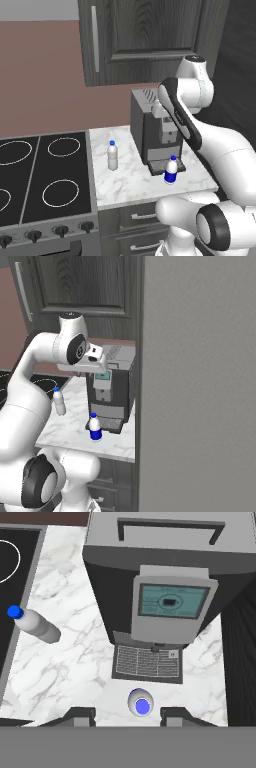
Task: Take the bottled waters from the counter and place them in the freezer to freeze. Close the freezer door after placing the bottles.
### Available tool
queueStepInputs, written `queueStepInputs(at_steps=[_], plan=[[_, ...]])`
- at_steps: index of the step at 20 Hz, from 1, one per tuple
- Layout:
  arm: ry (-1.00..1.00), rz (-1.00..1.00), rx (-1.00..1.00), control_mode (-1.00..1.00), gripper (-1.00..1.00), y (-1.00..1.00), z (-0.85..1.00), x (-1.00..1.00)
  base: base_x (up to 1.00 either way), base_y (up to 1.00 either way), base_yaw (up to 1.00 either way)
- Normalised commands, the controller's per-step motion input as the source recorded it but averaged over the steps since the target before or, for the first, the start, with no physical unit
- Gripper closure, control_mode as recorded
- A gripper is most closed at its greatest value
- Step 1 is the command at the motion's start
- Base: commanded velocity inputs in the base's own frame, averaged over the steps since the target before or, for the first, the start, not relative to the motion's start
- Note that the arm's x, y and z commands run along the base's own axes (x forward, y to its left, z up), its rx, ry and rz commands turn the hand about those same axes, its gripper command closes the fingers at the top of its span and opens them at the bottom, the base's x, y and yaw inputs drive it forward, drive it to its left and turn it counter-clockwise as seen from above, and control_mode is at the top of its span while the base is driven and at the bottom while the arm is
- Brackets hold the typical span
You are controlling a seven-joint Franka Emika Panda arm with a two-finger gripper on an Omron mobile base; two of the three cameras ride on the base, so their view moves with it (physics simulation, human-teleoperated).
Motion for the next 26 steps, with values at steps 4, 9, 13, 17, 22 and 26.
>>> queueStepInputs(at_steps=[4, 9, 13, 17, 22, 26], plan=[[0.00, 0.00, -0.02, -1.00, -1.00, 0.24, 0.00, -0.02, 0.00, 0.00, 0.00], [0.00, -0.05, -0.01, -1.00, -1.00, 0.30, -0.03, 0.00, 0.00, 0.00, 0.00], [-0.02, -0.13, 0.00, -1.00, -1.00, 0.50, -0.03, 0.00, 0.00, 0.00, 0.00], [-0.05, -0.15, 0.00, -1.00, -1.00, 0.58, -0.07, 0.00, 0.00, 0.00, 0.00], [-0.11, -0.13, 0.00, -1.00, -1.00, 0.60, -0.12, 0.00, 0.00, 0.00, 0.00], [-0.15, -0.16, 0.00, -1.00, -1.00, 0.75, -0.15, 0.00, 0.00, 0.00, 0.00]])
